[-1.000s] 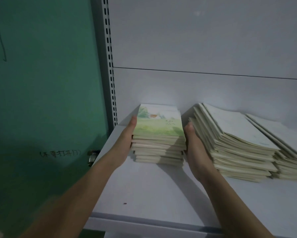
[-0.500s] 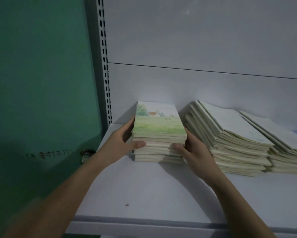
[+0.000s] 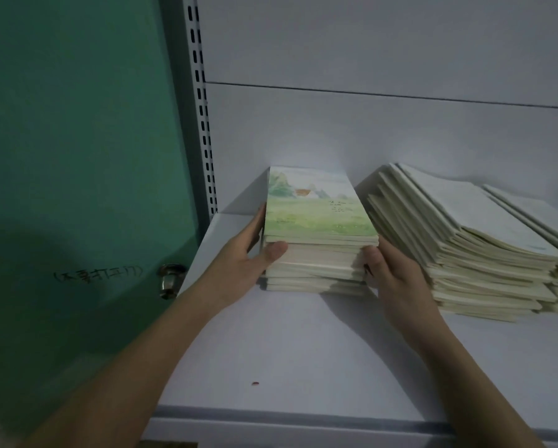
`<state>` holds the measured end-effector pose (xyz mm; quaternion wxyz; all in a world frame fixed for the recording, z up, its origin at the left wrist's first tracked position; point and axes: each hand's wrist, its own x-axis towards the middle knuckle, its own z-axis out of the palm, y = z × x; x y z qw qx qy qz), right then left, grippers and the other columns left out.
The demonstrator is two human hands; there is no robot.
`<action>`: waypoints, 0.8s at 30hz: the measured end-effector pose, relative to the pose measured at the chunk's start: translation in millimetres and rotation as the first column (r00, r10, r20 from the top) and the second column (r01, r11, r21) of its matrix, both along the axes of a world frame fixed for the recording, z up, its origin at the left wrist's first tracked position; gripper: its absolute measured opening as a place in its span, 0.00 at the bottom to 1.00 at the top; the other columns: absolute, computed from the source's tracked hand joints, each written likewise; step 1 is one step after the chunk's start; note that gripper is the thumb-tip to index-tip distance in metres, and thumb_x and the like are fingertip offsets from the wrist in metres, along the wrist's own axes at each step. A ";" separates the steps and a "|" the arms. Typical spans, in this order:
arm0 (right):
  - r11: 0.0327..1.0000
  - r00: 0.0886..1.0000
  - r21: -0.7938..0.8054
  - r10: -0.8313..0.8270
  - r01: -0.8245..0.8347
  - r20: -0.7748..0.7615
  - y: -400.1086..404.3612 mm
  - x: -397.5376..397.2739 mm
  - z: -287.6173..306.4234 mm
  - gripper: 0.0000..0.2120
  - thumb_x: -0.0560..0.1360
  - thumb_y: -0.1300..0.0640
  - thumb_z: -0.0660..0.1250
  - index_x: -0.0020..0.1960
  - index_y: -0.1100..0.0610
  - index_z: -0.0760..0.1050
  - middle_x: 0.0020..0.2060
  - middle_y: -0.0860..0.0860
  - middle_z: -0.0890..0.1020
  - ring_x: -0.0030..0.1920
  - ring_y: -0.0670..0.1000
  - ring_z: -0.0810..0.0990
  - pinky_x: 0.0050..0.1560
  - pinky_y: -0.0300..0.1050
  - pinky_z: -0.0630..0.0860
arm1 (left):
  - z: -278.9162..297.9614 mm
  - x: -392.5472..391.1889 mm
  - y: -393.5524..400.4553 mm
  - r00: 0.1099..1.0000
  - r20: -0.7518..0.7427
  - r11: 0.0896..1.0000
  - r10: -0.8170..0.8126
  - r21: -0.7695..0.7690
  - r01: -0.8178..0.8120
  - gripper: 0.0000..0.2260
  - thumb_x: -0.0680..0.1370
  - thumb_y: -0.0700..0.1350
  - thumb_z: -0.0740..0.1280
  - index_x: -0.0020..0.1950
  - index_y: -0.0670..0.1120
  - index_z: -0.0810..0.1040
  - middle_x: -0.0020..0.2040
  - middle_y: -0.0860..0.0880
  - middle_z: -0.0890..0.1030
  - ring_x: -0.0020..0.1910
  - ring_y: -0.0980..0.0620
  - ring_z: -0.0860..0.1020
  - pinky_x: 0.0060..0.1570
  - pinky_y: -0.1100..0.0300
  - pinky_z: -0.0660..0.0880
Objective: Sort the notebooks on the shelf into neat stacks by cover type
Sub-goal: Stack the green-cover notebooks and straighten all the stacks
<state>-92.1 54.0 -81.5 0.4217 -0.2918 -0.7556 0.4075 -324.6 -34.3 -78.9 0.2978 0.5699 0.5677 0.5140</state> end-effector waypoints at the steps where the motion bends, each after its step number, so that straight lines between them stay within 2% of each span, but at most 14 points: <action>1: 1.000 1.000 0.002 -0.017 0.017 0.007 1.6 -1.4 -0.6 0.18 0.83 0.54 0.55 0.71 0.50 0.72 0.52 0.36 0.82 0.53 0.48 0.80 0.52 0.41 0.77 | 0.3 2.0 1.0 1.000 0.016 1.000 0.007 0.003 -0.007 0.35 0.76 0.61 0.66 0.79 0.56 0.56 0.72 0.60 0.71 0.71 0.60 0.68 0.73 0.51 0.64; 3: 1.000 1.000 0.001 -0.013 0.013 0.007 1.5 -2.6 0.4 0.18 0.83 0.54 0.56 0.71 0.51 0.72 0.55 0.34 0.81 0.56 0.39 0.78 0.56 0.37 0.75 | 0.6 4.5 2.1 0.997 0.071 1.000 0.005 0.005 -0.005 0.33 0.77 0.57 0.66 0.79 0.55 0.56 0.72 0.60 0.71 0.71 0.61 0.68 0.72 0.56 0.65; 4: 1.000 1.000 -0.007 0.004 -0.004 -0.004 1.2 -2.4 0.2 0.18 0.83 0.54 0.56 0.71 0.52 0.71 0.58 0.35 0.80 0.59 0.37 0.77 0.61 0.38 0.74 | 0.5 5.1 1.6 0.995 0.100 1.000 0.005 0.004 -0.005 0.33 0.77 0.56 0.65 0.79 0.55 0.57 0.72 0.60 0.71 0.70 0.62 0.68 0.72 0.59 0.65; 6: 0.998 0.999 -0.036 0.040 -0.041 -0.031 -1.1 -2.0 -0.6 0.19 0.83 0.52 0.56 0.72 0.50 0.70 0.64 0.38 0.77 0.65 0.38 0.73 0.67 0.42 0.71 | -0.7 6.2 0.2 0.991 0.133 1.000 -0.004 0.009 0.003 0.32 0.77 0.55 0.64 0.79 0.54 0.56 0.72 0.60 0.71 0.71 0.62 0.68 0.70 0.64 0.65; 9: 0.997 1.000 -0.072 0.012 -0.014 -0.026 -1.3 -4.7 -4.7 0.24 0.82 0.44 0.53 0.76 0.48 0.62 0.73 0.40 0.68 0.73 0.40 0.63 0.75 0.51 0.61 | -1.1 10.8 -0.7 0.987 0.156 0.999 -0.031 0.014 0.029 0.33 0.79 0.55 0.62 0.80 0.54 0.50 0.75 0.59 0.66 0.72 0.64 0.65 0.72 0.63 0.62; 12: 0.997 1.000 -0.077 0.003 -0.005 -0.020 3.4 -7.5 -8.3 0.26 0.81 0.41 0.52 0.75 0.50 0.64 0.72 0.43 0.70 0.73 0.44 0.65 0.74 0.56 0.62 | -1.1 11.0 2.4 0.980 0.194 0.999 -0.039 0.005 0.039 0.33 0.80 0.55 0.62 0.80 0.54 0.48 0.76 0.57 0.65 0.72 0.63 0.65 0.72 0.64 0.62; 17: 0.998 0.999 -0.065 0.009 -0.007 0.043 2.9 -6.5 -8.4 0.28 0.80 0.38 0.50 0.76 0.47 0.62 0.72 0.43 0.70 0.73 0.44 0.65 0.74 0.56 0.62 | 0.6 11.7 1.7 0.975 0.218 0.999 -0.036 0.013 0.034 0.33 0.77 0.53 0.62 0.80 0.54 0.53 0.72 0.58 0.70 0.69 0.61 0.70 0.70 0.62 0.66; 20: 0.999 0.987 -0.026 0.027 -0.023 0.158 -2.6 -3.4 -6.7 0.23 0.78 0.38 0.57 0.72 0.38 0.62 0.62 0.53 0.79 0.64 0.53 0.76 0.67 0.59 0.70 | -2.8 3.4 -5.7 0.985 0.173 1.000 -0.008 -0.022 0.012 0.36 0.75 0.55 0.70 0.79 0.52 0.57 0.73 0.57 0.70 0.70 0.59 0.70 0.70 0.58 0.67; 21: 0.999 0.983 -0.034 0.039 -0.033 0.179 -3.6 -1.3 -6.8 0.21 0.79 0.41 0.60 0.70 0.38 0.63 0.59 0.51 0.80 0.62 0.52 0.78 0.66 0.55 0.72 | -4.8 1.0 -7.6 0.990 0.141 0.999 0.002 -0.039 0.004 0.34 0.75 0.53 0.72 0.77 0.51 0.61 0.71 0.57 0.72 0.69 0.58 0.72 0.67 0.58 0.71; 23: 0.996 0.979 -0.048 0.078 -0.070 0.188 -6.2 4.7 -7.6 0.21 0.79 0.49 0.64 0.71 0.41 0.66 0.59 0.38 0.79 0.61 0.38 0.76 0.64 0.37 0.71 | -8.0 0.5 -10.6 0.990 0.138 0.998 0.007 -0.056 0.000 0.24 0.76 0.42 0.70 0.71 0.52 0.69 0.63 0.60 0.79 0.61 0.59 0.77 0.56 0.62 0.77; 24: 0.997 0.975 -0.023 0.074 -0.070 0.207 -7.5 7.2 -7.6 0.20 0.80 0.52 0.64 0.70 0.43 0.68 0.59 0.35 0.78 0.61 0.34 0.75 0.62 0.33 0.70 | -8.8 1.6 -11.0 0.989 0.147 0.999 0.012 -0.050 -0.005 0.23 0.76 0.38 0.69 0.69 0.52 0.70 0.60 0.60 0.80 0.59 0.59 0.79 0.53 0.64 0.78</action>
